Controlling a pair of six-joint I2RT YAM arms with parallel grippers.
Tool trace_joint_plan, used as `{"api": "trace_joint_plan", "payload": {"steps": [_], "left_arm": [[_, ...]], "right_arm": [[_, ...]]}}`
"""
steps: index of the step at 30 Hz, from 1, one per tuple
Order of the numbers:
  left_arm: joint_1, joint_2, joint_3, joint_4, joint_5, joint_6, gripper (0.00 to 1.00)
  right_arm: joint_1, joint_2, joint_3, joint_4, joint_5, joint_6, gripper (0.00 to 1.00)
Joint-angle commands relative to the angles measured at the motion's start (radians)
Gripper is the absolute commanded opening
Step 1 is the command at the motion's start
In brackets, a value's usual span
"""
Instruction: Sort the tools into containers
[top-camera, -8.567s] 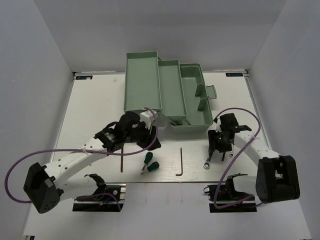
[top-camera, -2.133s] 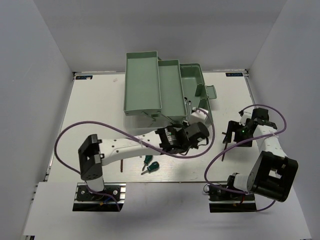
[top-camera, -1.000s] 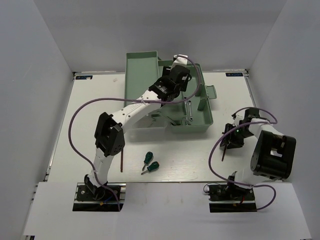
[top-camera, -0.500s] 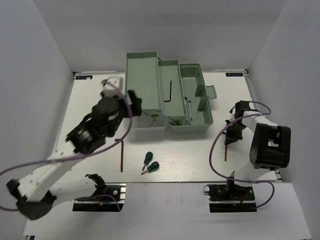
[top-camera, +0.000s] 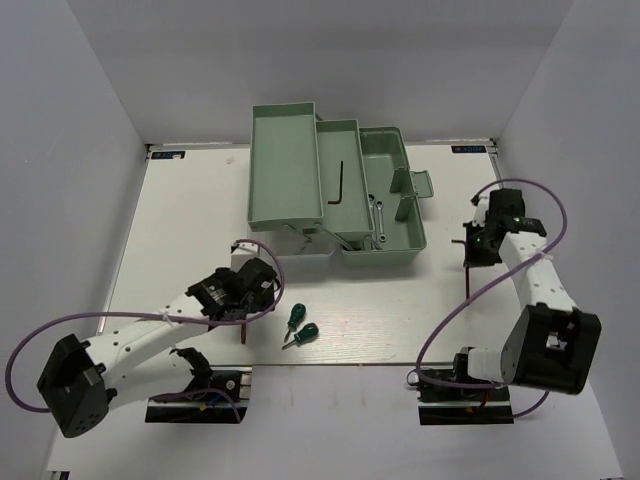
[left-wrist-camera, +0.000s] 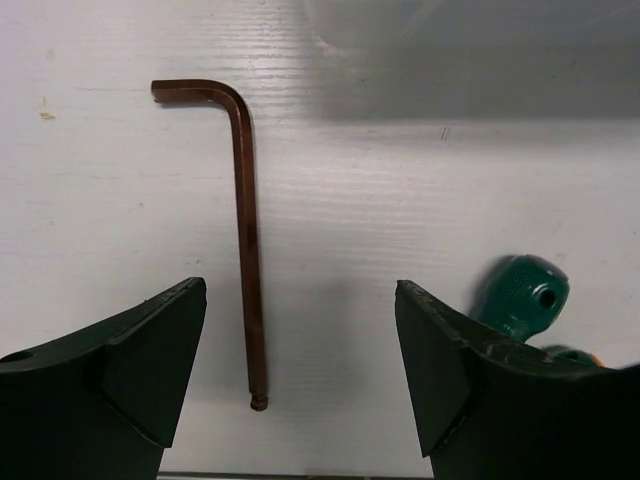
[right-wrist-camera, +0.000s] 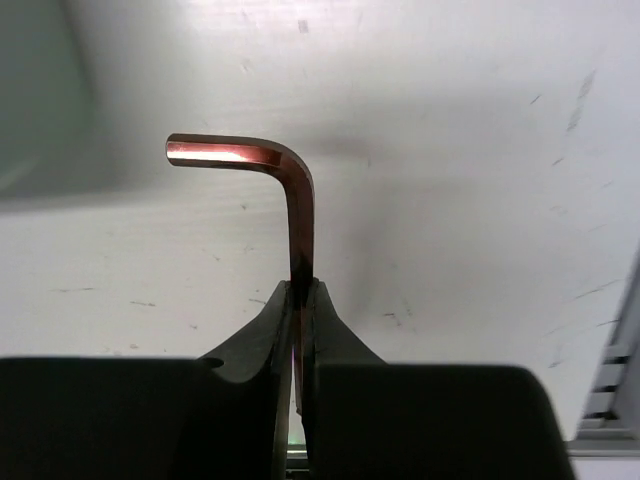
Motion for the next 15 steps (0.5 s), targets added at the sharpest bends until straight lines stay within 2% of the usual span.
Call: {"api": "trace_joint_plan", "payload": {"steps": [1,3,5,8,9,10,12,13,15], "left_arm": [[0.005,0.033,-0.011,0.083,-0.012,-0.052,0.86],[0.005,0.066,-0.025,0.128,-0.012,-0.052,0.86],[0.014,0.095,-0.037,0.158,0.003,-0.052,0.86],[0.014,0.17,-0.037,0.18,0.013,-0.064,0.86],[0.014,0.185,-0.028,0.166,0.0,-0.085,0.86],[0.014,0.199,-0.028,0.166,0.0,-0.086,0.86],[0.014,0.21,-0.037,0.166,-0.009,-0.108,0.86],[0.014,0.21,-0.037,0.166,-0.009,-0.119,0.86],[0.014,0.181,-0.046,0.148,-0.009,-0.131,0.85]], "right_arm": [[-0.004,-0.074,0.117,-0.075,-0.047,-0.084,0.0],[0.001,-0.088,0.2,-0.11,-0.129,-0.105,0.0],[0.01,-0.078,0.287,-0.142,-0.288,-0.124,0.0],[0.065,0.008,0.479,-0.196,-0.454,-0.101,0.0],[0.08,0.09,0.563,-0.207,-0.553,-0.092,0.0],[0.155,0.119,0.605,-0.214,-0.582,-0.081,0.0],[0.211,0.203,0.75,-0.224,-0.631,-0.038,0.0],[0.293,0.278,0.778,-0.215,-0.63,-0.023,0.0],[0.376,0.327,0.896,-0.196,-0.57,0.02,0.0]]}}
